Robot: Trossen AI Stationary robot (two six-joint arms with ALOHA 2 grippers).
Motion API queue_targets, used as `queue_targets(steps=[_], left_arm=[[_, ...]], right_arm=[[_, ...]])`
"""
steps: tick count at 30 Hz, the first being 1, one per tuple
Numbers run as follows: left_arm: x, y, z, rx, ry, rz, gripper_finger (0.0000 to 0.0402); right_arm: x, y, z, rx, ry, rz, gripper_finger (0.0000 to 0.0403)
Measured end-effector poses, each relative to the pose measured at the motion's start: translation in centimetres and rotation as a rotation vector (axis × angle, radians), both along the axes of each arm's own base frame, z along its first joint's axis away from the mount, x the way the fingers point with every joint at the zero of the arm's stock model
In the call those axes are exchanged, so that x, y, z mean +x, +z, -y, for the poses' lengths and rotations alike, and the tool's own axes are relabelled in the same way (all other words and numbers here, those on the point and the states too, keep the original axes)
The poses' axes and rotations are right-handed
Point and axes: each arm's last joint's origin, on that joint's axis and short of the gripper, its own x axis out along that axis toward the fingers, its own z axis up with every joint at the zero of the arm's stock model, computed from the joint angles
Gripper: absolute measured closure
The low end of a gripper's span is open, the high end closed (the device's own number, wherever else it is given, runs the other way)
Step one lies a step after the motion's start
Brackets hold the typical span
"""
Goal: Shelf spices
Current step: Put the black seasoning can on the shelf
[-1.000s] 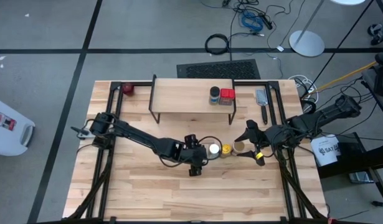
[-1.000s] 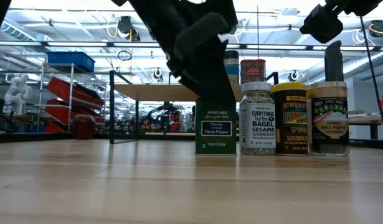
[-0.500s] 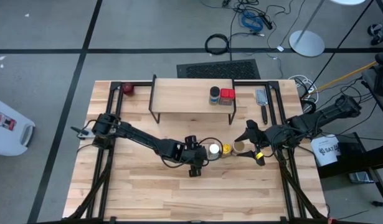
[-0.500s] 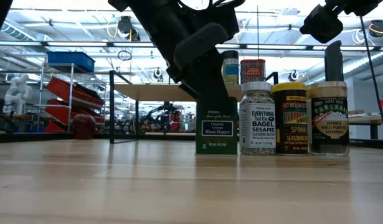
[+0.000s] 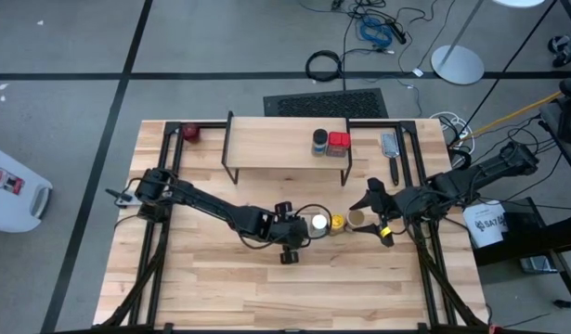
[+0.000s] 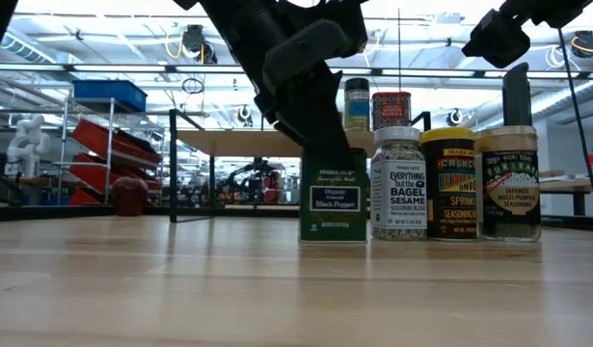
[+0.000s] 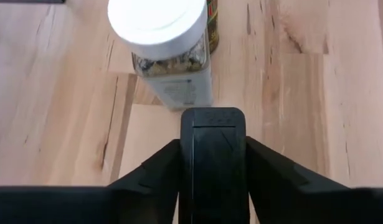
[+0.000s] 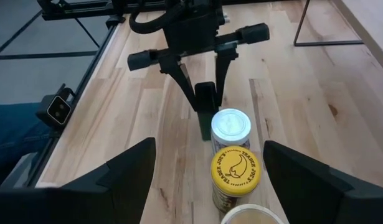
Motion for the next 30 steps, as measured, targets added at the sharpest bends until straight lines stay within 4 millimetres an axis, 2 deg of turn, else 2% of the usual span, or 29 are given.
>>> queue_targets(steps=[6,15,19,22,30], left_arm=[[-0.2,0.9,0.0,0.016,-0.002,-0.064,0.0252],[0.0,4.5,0.4,0.002,-0.032,-0.127,0.0247],[-0.3,7.2,0.3,0.029,-0.06,-0.166,0.0247],[-0.4,10.1,-0.1,0.052,-0.083,-0.146,0.0247],[-1.2,17.8,-3.2,0.111,-0.093,-0.014,0.0247]], right_arm=[[0.4,-0.2,-0.2,-0.006,0.001,-0.009,0.0117],[1.3,-0.4,-0.5,-0.036,0.022,0.009,0.0117],[1.4,-0.6,-0.6,-0.042,0.024,0.002,0.0117],[1.4,-0.6,-0.6,-0.042,0.024,0.002,0.0117],[1.4,-0.6,-0.6,-0.042,0.024,0.001,0.0117]])
